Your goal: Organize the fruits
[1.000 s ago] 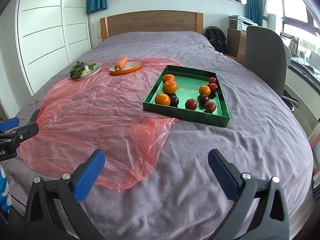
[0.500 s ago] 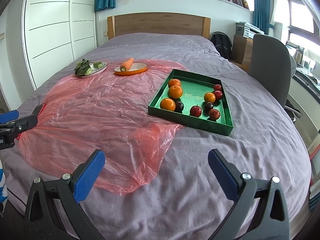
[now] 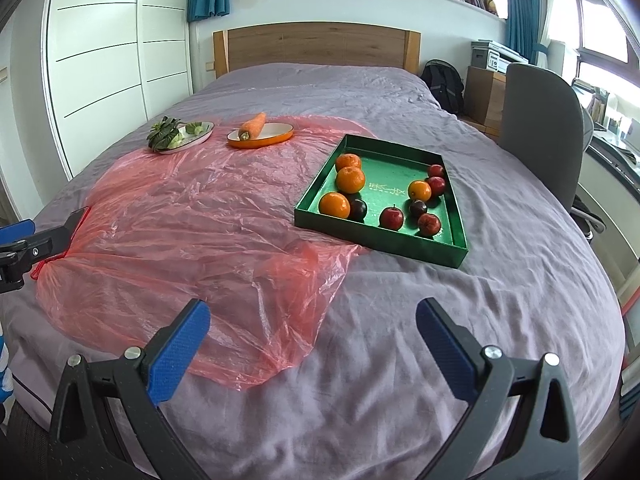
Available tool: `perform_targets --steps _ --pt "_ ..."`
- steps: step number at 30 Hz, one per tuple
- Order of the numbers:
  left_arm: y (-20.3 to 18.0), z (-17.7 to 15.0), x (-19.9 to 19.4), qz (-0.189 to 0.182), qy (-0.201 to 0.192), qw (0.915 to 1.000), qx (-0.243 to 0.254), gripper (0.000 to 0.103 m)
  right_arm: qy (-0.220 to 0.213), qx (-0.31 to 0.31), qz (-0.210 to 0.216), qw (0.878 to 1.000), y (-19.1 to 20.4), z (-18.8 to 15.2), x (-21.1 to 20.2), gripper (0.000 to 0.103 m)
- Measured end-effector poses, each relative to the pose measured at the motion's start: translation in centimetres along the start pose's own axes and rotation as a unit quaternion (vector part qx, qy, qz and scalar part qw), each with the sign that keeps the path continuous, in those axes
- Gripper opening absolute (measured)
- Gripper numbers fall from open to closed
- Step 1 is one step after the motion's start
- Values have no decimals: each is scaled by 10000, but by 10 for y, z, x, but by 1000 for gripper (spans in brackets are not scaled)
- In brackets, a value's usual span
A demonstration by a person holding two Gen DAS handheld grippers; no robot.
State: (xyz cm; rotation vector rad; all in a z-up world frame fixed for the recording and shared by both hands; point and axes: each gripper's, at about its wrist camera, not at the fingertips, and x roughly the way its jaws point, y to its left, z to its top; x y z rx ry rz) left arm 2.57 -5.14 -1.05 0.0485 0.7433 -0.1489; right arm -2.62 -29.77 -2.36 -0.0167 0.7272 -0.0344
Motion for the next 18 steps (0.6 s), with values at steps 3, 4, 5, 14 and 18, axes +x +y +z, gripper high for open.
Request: perform_targets --steps 3,4,5,14,18 --pt "0 0 0 -2 6 10000 9 102 -3 1 2 10000 0 0 0 103" --pt "0 0 0 1 6 10000 6 102 -2 1 4 10000 0 0 0 103" --pt "0 0 0 3 6 10000 4 102 0 -3 4 10000 0 0 0 103" --pt "-3 -2 1 -18 0 10000 49 102 -6 4 -2 10000 -1 0 0 103" --pt "-4 -3 1 -25 -5 10000 50 102 -3 1 0 10000 -1 0 0 103"
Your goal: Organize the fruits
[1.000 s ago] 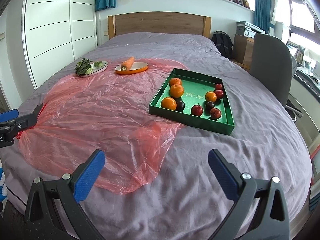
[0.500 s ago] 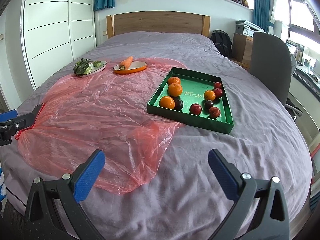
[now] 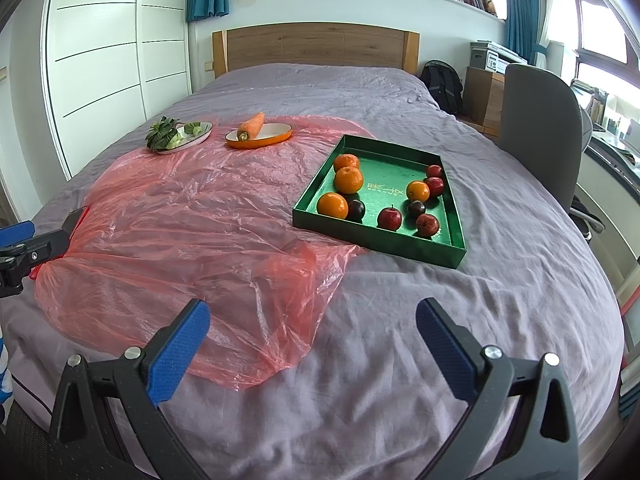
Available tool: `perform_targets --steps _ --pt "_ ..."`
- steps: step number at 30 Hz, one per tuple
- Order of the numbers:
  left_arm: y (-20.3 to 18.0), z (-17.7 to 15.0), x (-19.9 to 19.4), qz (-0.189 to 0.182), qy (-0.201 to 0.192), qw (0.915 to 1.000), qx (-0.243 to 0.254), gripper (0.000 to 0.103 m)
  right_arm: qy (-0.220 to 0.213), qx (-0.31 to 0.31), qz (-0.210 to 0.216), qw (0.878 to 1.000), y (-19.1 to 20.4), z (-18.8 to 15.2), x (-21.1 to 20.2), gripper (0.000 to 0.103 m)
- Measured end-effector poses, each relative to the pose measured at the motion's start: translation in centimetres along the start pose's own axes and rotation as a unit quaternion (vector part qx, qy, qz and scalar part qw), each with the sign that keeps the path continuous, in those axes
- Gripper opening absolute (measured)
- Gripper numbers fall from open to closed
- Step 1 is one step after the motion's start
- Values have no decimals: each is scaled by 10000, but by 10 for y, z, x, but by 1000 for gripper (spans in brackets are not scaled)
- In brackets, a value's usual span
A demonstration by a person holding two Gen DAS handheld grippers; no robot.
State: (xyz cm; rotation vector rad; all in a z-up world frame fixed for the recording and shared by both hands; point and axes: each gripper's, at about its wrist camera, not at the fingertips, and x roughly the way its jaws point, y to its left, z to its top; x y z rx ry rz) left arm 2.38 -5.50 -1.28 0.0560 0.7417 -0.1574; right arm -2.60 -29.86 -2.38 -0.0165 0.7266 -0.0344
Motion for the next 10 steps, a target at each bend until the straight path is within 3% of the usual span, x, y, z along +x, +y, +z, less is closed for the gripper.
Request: perform_targets --steps 10 --pt "0 0 -1 -6 22 10000 -24 102 -3 -2 -2 10000 0 0 0 103"
